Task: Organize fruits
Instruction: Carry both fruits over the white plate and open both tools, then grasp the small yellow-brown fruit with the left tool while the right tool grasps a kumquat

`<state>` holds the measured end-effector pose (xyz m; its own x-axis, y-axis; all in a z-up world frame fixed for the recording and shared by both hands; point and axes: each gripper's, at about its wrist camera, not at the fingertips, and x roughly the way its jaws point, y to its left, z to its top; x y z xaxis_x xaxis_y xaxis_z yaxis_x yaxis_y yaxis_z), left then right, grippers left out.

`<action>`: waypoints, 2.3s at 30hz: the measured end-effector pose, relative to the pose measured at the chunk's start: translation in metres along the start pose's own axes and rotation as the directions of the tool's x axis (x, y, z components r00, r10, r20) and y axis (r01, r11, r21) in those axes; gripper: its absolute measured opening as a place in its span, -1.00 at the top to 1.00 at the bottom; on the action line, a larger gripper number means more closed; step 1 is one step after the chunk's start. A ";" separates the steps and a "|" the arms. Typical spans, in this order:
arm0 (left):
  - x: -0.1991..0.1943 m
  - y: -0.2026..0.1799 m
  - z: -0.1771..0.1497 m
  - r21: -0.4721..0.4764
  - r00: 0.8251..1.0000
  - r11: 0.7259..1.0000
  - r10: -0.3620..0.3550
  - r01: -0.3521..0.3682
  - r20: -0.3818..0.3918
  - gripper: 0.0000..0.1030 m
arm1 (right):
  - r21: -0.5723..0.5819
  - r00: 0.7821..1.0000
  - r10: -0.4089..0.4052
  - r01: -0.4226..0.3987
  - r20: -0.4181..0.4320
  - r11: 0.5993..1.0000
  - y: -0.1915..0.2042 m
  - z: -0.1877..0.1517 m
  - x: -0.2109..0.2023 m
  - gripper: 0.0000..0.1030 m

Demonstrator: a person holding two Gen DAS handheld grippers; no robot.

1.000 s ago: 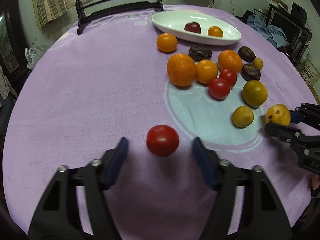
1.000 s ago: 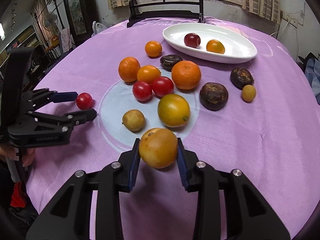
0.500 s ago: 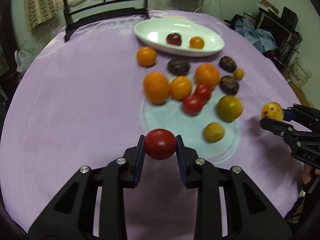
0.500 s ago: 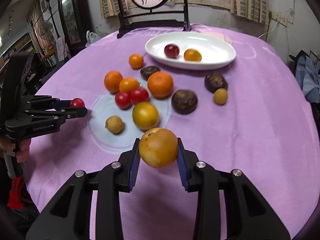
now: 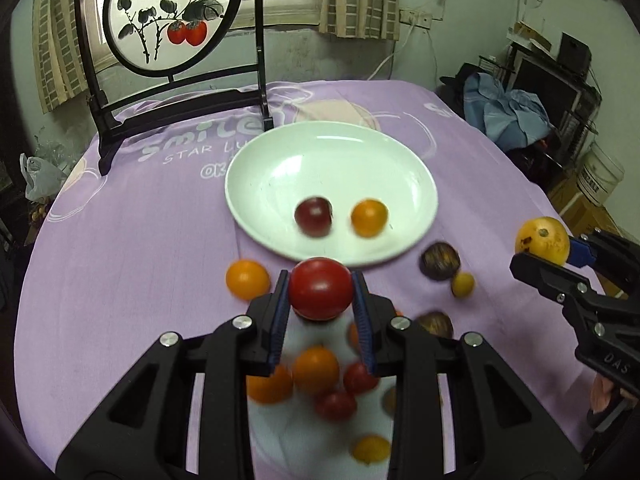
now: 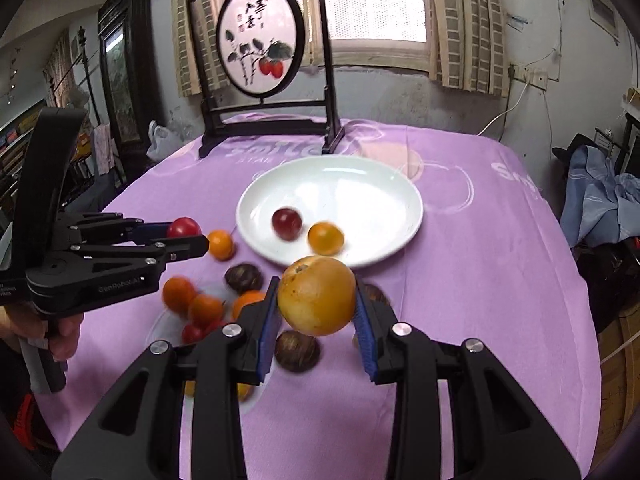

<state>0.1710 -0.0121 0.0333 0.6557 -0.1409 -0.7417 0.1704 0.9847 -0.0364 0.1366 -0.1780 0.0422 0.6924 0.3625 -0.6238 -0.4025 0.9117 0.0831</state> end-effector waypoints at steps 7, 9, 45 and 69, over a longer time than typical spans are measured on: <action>0.055 0.026 0.038 -0.083 0.999 0.996 0.038 -0.040 -0.032 0.41 | 0.028 0.997 -0.032 0.034 -0.066 0.999 -0.018 0.026 0.068 0.31; 0.074 0.031 0.044 -0.096 0.997 0.994 0.045 -0.050 -0.055 0.41 | 0.036 0.995 -0.039 0.043 -0.094 0.998 -0.022 0.028 0.087 0.31; 0.004 0.020 -0.010 -0.143 1.000 0.990 0.005 -0.001 0.027 -0.67 | 0.205 0.996 -0.012 0.029 -0.085 0.978 -0.040 -0.022 0.029 -0.25; -0.010 -0.016 -0.126 -0.035 0.992 0.999 -0.024 0.019 -0.124 -0.61 | 0.170 0.991 0.000 0.023 -0.136 0.985 0.000 -0.097 0.000 -0.36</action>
<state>0.0690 -0.0136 -0.0426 0.5550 -0.1503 -0.8182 0.1570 0.9848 -0.0744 0.0780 -0.1967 -0.0333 0.6043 0.3330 -0.7238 -0.2787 0.9394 0.1995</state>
